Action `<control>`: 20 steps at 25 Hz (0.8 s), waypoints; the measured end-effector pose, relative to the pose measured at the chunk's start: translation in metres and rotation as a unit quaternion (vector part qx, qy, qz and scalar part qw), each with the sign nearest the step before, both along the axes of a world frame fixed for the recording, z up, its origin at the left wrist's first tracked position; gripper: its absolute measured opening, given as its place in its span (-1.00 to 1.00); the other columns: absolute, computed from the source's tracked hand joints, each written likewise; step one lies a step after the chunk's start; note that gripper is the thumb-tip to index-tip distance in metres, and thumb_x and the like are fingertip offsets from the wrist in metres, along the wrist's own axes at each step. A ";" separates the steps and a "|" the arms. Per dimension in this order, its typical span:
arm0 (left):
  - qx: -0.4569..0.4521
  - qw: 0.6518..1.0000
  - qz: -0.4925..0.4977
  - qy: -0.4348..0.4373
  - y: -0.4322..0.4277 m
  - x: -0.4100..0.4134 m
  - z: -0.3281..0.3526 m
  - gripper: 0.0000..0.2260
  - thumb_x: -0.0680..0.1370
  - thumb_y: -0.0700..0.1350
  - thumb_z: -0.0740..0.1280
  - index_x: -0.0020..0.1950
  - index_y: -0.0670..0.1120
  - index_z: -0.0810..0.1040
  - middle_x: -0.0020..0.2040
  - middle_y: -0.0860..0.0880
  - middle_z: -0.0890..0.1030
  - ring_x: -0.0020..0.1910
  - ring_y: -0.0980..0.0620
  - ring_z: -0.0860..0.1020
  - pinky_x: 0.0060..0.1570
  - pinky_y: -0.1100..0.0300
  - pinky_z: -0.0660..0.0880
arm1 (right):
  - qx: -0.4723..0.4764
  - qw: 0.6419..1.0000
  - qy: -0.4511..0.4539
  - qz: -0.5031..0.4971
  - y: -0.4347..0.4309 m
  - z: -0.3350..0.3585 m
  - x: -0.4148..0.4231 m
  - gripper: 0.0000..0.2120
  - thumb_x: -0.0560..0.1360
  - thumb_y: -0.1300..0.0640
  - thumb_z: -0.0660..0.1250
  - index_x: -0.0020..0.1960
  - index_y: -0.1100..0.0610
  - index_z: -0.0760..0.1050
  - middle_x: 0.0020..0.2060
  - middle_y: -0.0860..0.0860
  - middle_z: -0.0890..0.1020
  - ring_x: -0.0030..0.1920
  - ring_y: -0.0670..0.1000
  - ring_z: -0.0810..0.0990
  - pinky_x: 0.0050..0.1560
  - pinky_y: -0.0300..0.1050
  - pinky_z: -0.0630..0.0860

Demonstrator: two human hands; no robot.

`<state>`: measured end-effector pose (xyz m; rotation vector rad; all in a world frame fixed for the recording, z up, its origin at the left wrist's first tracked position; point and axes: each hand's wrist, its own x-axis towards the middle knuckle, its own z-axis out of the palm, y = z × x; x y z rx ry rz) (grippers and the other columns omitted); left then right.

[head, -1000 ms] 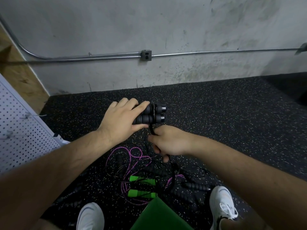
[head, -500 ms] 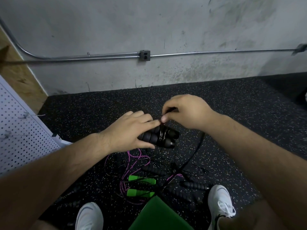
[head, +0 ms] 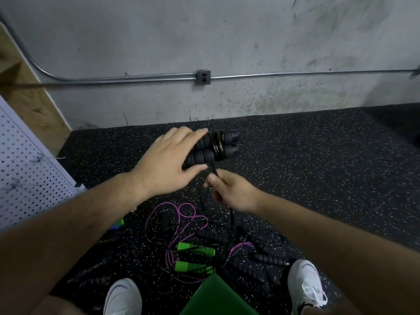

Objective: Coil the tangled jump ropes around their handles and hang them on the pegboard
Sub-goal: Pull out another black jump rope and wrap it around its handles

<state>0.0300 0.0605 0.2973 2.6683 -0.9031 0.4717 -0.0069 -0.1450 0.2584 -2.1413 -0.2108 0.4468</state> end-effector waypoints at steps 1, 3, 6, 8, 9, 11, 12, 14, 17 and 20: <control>0.014 1.000 0.016 -0.013 0.002 0.004 0.000 -0.31 0.53 0.23 0.33 0.59 0.00 0.23 0.29 0.00 0.45 0.25 -0.01 0.41 0.32 -0.08 0.41 | -0.017 1.000 -0.002 0.009 0.007 -0.003 -0.004 -0.67 0.70 -0.11 0.05 0.04 0.08 0.47 -0.26 0.04 0.54 -0.32 -0.02 0.48 -0.28 -0.09 0.46; 0.051 0.998 0.035 -0.030 0.005 0.011 -0.003 -0.30 0.52 0.18 0.39 0.60 0.03 0.24 0.29 0.00 0.46 0.26 -0.04 0.41 0.30 -0.05 0.39 | -0.054 0.998 -0.020 0.022 0.018 -0.001 -0.009 -0.68 0.69 -0.11 0.08 -0.02 0.10 0.42 -0.25 0.05 0.55 -0.34 -0.01 0.47 -0.30 -0.06 0.45; 0.063 0.996 0.064 -0.014 0.011 0.019 -0.009 -0.29 0.51 0.15 0.44 0.61 0.12 0.23 0.30 -0.03 0.43 0.27 -0.05 0.38 0.33 -0.03 0.35 | -0.103 0.993 -0.042 0.027 0.026 0.020 -0.011 -0.74 0.68 -0.03 0.15 -0.11 0.10 0.38 -0.25 0.04 0.55 -0.35 -0.01 0.51 -0.35 -0.10 0.40; 0.060 0.995 0.086 0.002 0.013 0.022 -0.012 -0.28 0.51 0.14 0.45 0.60 0.19 0.20 0.29 -0.06 0.41 0.27 -0.05 0.35 0.35 -0.04 0.33 | -0.176 0.978 -0.100 0.046 0.022 0.038 -0.015 -0.76 0.66 0.00 0.15 -0.10 0.11 0.41 -0.26 0.01 0.54 -0.34 0.00 0.53 -0.38 -0.13 0.36; 0.064 0.994 0.088 0.009 0.014 0.023 -0.013 -0.28 0.51 0.13 0.45 0.60 0.21 0.19 0.27 -0.06 0.41 0.26 -0.05 0.35 0.36 -0.04 0.33 | -0.229 0.961 -0.147 0.056 0.019 0.046 -0.020 -0.77 0.66 0.01 0.14 -0.09 0.10 0.42 -0.25 -0.01 0.54 -0.31 0.01 0.53 -0.38 -0.12 0.33; 0.077 0.995 0.064 0.020 0.014 0.022 -0.016 -0.28 0.52 0.10 0.45 0.60 0.19 0.20 0.21 -0.03 0.42 0.22 -0.02 0.33 0.35 -0.06 0.34 | -0.313 0.919 -0.234 0.054 0.012 0.062 -0.027 -0.79 0.67 0.01 0.11 0.02 0.07 0.47 -0.20 -0.04 0.54 -0.26 0.03 0.52 -0.33 -0.12 0.37; 0.083 0.995 0.041 0.024 0.013 0.020 -0.017 -0.28 0.52 0.09 0.46 0.60 0.18 0.20 0.19 -0.01 0.41 0.21 -0.01 0.33 0.34 -0.04 0.33 | -0.332 0.902 -0.271 0.049 0.009 0.069 -0.026 -0.79 0.68 0.01 0.10 0.08 0.04 0.49 -0.16 -0.05 0.55 -0.23 0.02 0.52 -0.28 -0.12 0.42; 0.097 0.994 -0.002 0.043 0.009 0.012 -0.019 -0.28 0.51 0.09 0.46 0.60 0.15 0.21 0.18 0.05 0.40 0.21 0.04 0.31 0.33 0.02 0.30 | -0.337 0.880 -0.331 0.041 0.002 0.076 -0.020 -0.79 0.67 -0.01 0.13 0.15 -0.02 0.52 -0.07 -0.08 0.59 -0.14 0.00 0.56 -0.18 -0.11 0.49; 0.090 0.992 -0.048 0.078 0.001 0.002 -0.021 -0.29 0.49 0.13 0.47 0.56 0.10 0.24 0.17 0.14 0.39 0.19 0.14 0.29 0.37 0.07 0.28 | -0.293 0.885 -0.362 0.009 -0.016 0.075 -0.003 -0.86 0.60 -0.09 0.26 0.11 -0.13 0.54 -0.03 -0.14 0.61 -0.04 -0.05 0.58 -0.08 -0.09 0.53; 0.054 0.988 -0.098 0.111 -0.005 -0.006 -0.016 -0.37 0.45 0.12 0.51 0.45 0.07 0.36 0.16 0.19 0.42 0.18 0.17 0.31 0.37 0.09 0.29 | -0.189 0.939 -0.287 -0.007 -0.039 0.064 0.019 -0.89 0.50 -0.06 0.44 0.00 -0.13 0.57 -0.06 -0.18 0.61 -0.03 -0.13 0.58 0.03 -0.07 0.54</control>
